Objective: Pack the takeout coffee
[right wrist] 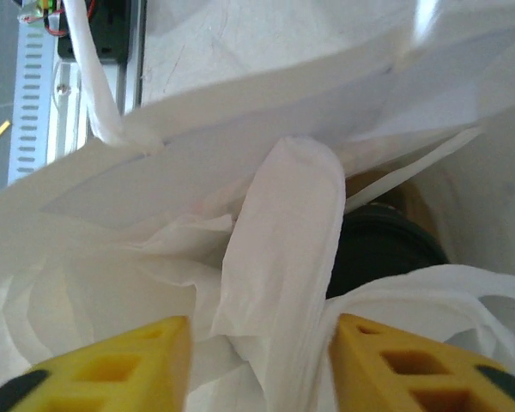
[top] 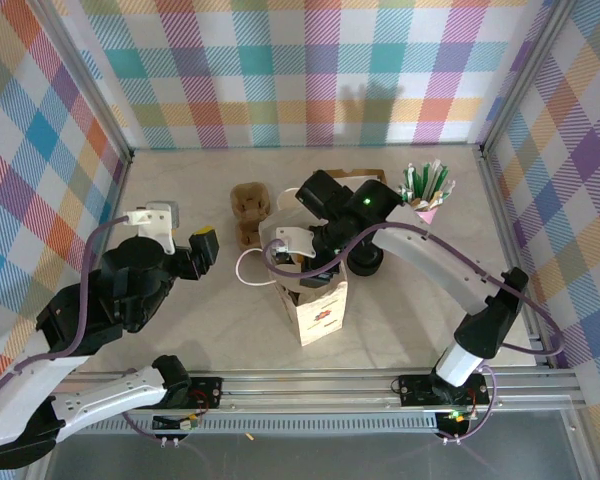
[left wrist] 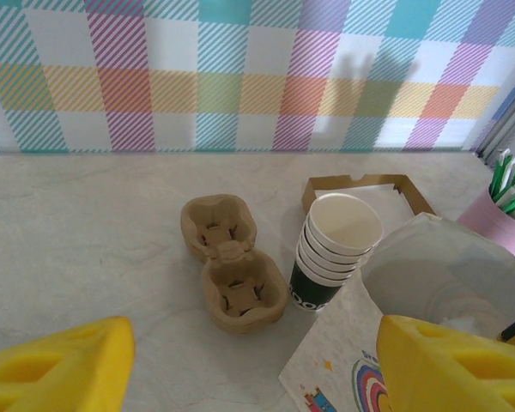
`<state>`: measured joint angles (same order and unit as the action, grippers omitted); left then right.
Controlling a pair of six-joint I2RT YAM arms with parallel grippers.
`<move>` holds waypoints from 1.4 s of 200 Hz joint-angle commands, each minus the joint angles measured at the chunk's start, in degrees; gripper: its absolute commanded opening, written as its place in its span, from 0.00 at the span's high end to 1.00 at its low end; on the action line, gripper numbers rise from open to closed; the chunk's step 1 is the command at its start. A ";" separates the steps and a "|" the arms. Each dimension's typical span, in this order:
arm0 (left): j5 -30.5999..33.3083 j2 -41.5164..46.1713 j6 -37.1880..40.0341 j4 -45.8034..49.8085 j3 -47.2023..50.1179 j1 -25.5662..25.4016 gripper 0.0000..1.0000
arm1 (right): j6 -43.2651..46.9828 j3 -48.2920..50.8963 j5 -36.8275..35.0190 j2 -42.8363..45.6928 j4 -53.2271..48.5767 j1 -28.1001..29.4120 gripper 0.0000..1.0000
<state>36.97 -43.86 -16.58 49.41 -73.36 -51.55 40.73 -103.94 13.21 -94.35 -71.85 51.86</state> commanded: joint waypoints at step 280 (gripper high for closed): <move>-7.66 -17.22 18.35 -15.95 -8.17 26.35 0.26 | -29.29 9.44 -28.44 30.39 43.94 -26.33 0.29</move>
<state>34.57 -59.64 -0.51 36.40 -80.88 -33.28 19.40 -96.97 -5.34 -65.36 -35.66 32.32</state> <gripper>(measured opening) 0.741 0.704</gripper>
